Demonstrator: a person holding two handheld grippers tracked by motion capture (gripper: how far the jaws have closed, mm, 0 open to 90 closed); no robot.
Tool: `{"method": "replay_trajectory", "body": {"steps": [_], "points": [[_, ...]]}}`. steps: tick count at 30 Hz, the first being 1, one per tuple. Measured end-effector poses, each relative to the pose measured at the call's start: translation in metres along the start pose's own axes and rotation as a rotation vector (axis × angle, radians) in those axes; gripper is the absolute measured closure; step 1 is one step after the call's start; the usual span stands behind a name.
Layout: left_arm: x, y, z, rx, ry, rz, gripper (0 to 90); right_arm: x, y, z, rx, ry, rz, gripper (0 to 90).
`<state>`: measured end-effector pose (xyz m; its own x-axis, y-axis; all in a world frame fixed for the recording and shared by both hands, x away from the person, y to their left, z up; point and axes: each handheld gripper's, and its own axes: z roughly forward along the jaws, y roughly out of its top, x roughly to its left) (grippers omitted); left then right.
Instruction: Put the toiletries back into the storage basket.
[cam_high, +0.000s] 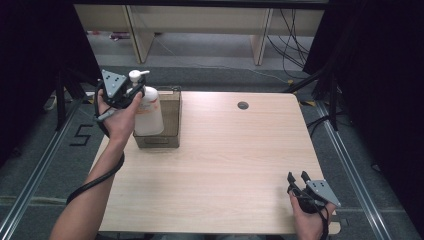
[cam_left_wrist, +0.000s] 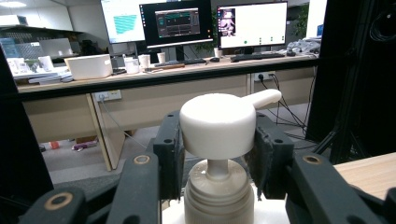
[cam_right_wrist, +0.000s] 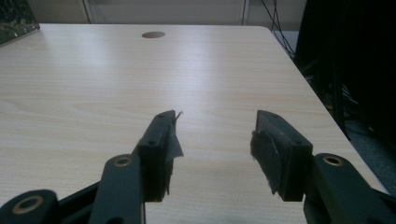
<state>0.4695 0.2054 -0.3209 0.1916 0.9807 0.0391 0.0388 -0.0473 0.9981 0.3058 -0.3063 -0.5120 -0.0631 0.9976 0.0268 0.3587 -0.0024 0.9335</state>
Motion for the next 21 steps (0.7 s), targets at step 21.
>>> {"method": "replay_trajectory", "body": {"steps": [21], "points": [[-0.001, -0.015, -0.002, 0.027, -0.006, -0.002, 59.3, 0.0, -0.001, 0.002, -0.023, 0.003, -0.007, 49.7]]}}
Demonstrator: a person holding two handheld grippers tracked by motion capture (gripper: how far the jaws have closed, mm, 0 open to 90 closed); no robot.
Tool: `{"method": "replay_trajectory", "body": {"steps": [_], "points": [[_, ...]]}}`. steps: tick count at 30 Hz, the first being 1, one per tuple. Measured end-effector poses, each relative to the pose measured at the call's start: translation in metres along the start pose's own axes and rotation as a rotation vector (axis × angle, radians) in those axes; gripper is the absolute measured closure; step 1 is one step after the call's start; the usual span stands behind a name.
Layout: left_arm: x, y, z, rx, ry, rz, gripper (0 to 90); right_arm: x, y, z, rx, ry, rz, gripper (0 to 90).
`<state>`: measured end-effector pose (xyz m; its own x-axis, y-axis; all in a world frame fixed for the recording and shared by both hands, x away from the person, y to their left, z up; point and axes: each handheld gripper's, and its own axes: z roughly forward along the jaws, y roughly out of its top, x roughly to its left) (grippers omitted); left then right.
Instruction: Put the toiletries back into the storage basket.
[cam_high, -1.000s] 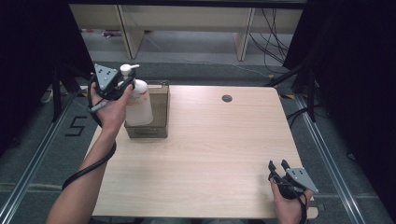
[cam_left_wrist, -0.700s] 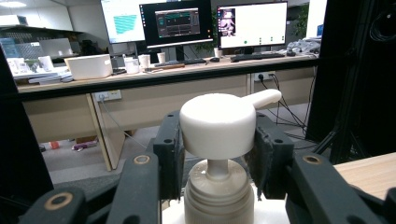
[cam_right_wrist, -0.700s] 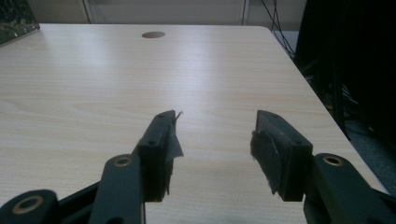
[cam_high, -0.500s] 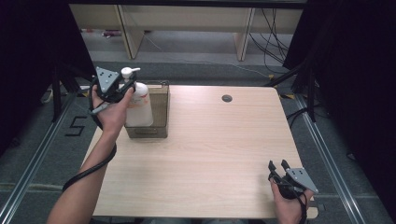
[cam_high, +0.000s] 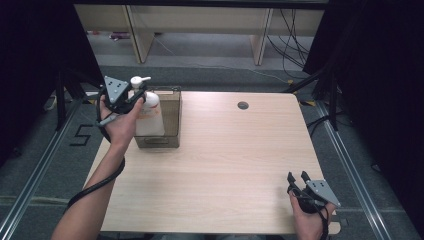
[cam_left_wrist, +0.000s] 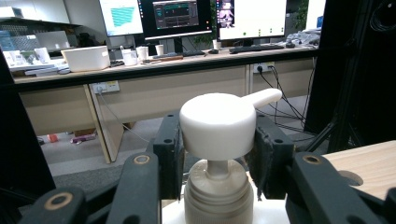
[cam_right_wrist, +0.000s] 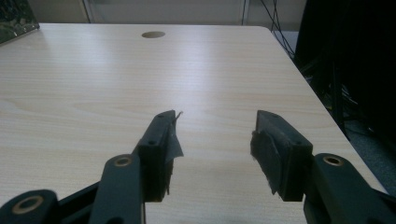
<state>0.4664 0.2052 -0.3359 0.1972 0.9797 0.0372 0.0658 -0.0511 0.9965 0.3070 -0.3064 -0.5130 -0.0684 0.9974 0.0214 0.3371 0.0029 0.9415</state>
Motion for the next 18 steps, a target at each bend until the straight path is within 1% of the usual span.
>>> {"method": "replay_trajectory", "body": {"steps": [3, 5, 6, 15, 16, 17, 18], "points": [[-0.0004, -0.002, -0.0003, 0.002, 0.0, -0.001, 59.3, 0.0, 0.0, 0.0, 0.0, 0.0, 0.001, 49.7], [-0.0003, -0.0034, -0.0006, 0.008, -0.001, 0.001, 59.3, -0.0007, 0.0001, 0.0003, -0.004, 0.001, -0.01, 49.7], [-0.0004, -0.0042, -0.0007, 0.008, -0.001, -0.001, 59.3, 0.0, 0.0, 0.0, 0.0, 0.0, 0.001, 49.7], [-0.0002, -0.0081, -0.0012, 0.013, 0.0, -0.001, 59.3, 0.0002, 0.0, 0.0001, 0.0, -0.001, -0.001, 49.7], [-0.0002, -0.0085, -0.0013, 0.014, 0.0, 0.0, 59.3, 0.0002, 0.0001, -0.0003, 0.005, 0.0, -0.003, 49.7], [-0.0002, -0.0089, -0.0013, 0.015, -0.001, -0.003, 59.3, 0.0005, 0.0007, -0.0018, 0.025, -0.005, -0.003, 49.8], [-0.0002, -0.0094, -0.0012, 0.017, -0.001, -0.004, 59.3, 0.0005, 0.0007, -0.0018, 0.025, -0.006, -0.004, 49.8]]}}
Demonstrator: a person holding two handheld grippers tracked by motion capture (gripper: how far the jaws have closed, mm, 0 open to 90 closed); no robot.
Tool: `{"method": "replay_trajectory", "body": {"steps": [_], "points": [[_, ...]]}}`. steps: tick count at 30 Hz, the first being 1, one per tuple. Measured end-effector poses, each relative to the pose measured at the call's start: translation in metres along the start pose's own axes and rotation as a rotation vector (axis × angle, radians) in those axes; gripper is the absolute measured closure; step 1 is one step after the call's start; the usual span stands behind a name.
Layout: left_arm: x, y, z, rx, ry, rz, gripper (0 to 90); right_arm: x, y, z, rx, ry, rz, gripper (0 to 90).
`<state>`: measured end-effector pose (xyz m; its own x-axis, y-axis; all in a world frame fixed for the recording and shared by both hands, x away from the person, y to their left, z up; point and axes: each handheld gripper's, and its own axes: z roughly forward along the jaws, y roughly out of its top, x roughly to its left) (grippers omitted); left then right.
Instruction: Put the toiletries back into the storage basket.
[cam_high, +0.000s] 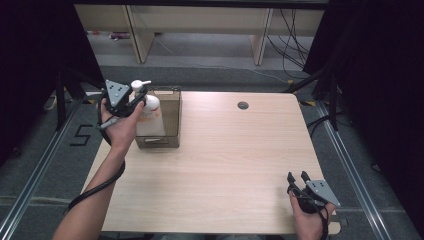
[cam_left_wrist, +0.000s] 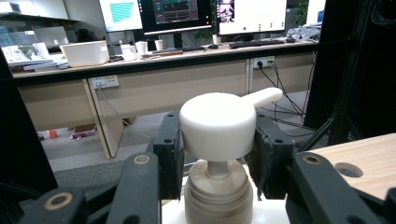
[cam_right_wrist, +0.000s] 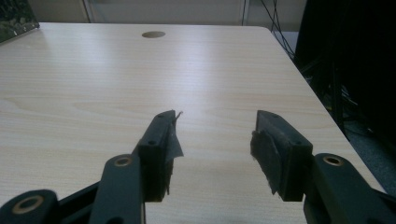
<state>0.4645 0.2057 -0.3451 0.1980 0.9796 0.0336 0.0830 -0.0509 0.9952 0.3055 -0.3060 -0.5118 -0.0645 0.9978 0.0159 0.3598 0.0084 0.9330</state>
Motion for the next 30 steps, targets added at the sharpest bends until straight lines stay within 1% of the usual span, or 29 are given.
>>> {"method": "replay_trajectory", "body": {"steps": [6, 7, 17, 20, 22, 25, 26, 30], "points": [[0.0, -0.003, 0.0, 0.007, 0.0, 0.001, 59.3, 0.0, 0.0, 0.001, -0.006, -0.001, 0.001, 49.8], [-0.001, -0.004, 0.0, 0.008, 0.0, -0.001, 59.3, 0.0, 0.0, 0.0, 0.0, 0.001, 0.0, 49.8], [-0.001, -0.009, 0.001, 0.017, 0.0, -0.005, 59.3, 0.0, 0.0, 0.0, 0.0, 0.003, 0.0, 49.7], [0.0, -0.01, 0.001, 0.018, 0.001, -0.006, 59.3, 0.0, 0.0, 0.0, 0.0, -0.001, -0.006, 49.8], [0.0, -0.011, 0.001, 0.019, 0.001, -0.006, 59.3, 0.0, 0.0, 0.001, -0.008, 0.014, -0.006, 49.8], [0.0, -0.012, 0.001, 0.021, 0.001, -0.009, 59.3, 0.0, 0.0, 0.001, -0.008, 0.013, -0.006, 49.8], [0.0, -0.014, 0.001, 0.027, 0.002, -0.008, 59.3, 0.0, -0.001, 0.002, -0.022, 0.009, -0.005, 49.8], [0.001, -0.016, 0.002, 0.03, 0.003, -0.014, 59.3, 0.0, -0.001, 0.002, -0.023, 0.009, -0.006, 49.8]]}}
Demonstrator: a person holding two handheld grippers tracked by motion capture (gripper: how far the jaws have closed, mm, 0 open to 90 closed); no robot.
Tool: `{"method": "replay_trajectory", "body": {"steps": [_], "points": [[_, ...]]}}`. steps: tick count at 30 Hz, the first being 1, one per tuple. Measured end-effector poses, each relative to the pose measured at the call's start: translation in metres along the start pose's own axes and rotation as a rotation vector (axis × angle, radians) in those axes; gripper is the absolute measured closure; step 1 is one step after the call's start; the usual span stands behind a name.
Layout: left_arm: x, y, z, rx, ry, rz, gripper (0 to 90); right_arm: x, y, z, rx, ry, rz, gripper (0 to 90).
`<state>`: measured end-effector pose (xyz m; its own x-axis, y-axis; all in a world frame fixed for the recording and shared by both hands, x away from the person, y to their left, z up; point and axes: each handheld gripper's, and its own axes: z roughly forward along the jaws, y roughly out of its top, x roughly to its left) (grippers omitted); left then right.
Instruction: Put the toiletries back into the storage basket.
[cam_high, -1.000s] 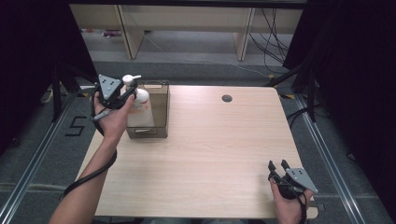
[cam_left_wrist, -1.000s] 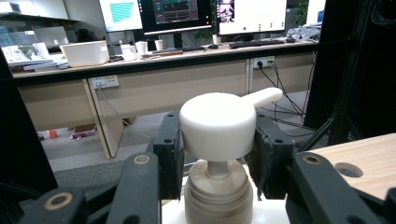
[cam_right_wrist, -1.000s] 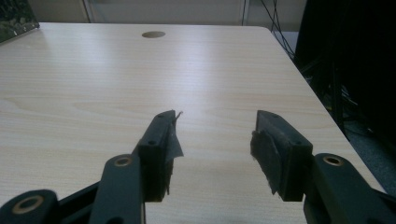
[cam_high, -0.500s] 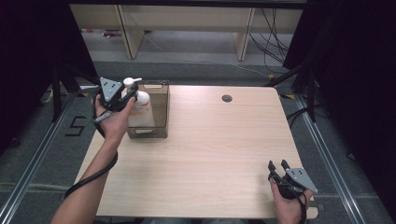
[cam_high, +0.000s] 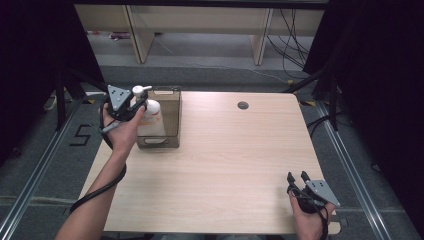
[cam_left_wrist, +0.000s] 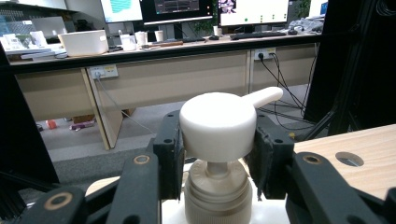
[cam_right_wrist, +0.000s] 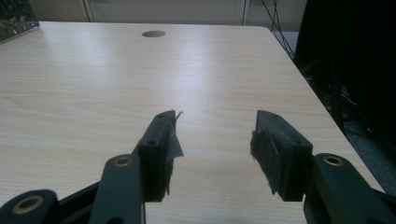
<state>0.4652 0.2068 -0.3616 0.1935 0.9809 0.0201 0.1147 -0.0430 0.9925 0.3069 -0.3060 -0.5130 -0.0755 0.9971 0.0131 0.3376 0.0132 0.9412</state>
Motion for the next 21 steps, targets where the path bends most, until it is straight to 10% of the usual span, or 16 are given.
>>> {"method": "replay_trajectory", "body": {"steps": [21], "points": [[0.0013, -0.0084, 0.0014, 0.02, 0.003, -0.012, 59.2, 0.0001, 0.0001, -0.0001, 0.002, 0.001, -0.002, 49.8]]}}
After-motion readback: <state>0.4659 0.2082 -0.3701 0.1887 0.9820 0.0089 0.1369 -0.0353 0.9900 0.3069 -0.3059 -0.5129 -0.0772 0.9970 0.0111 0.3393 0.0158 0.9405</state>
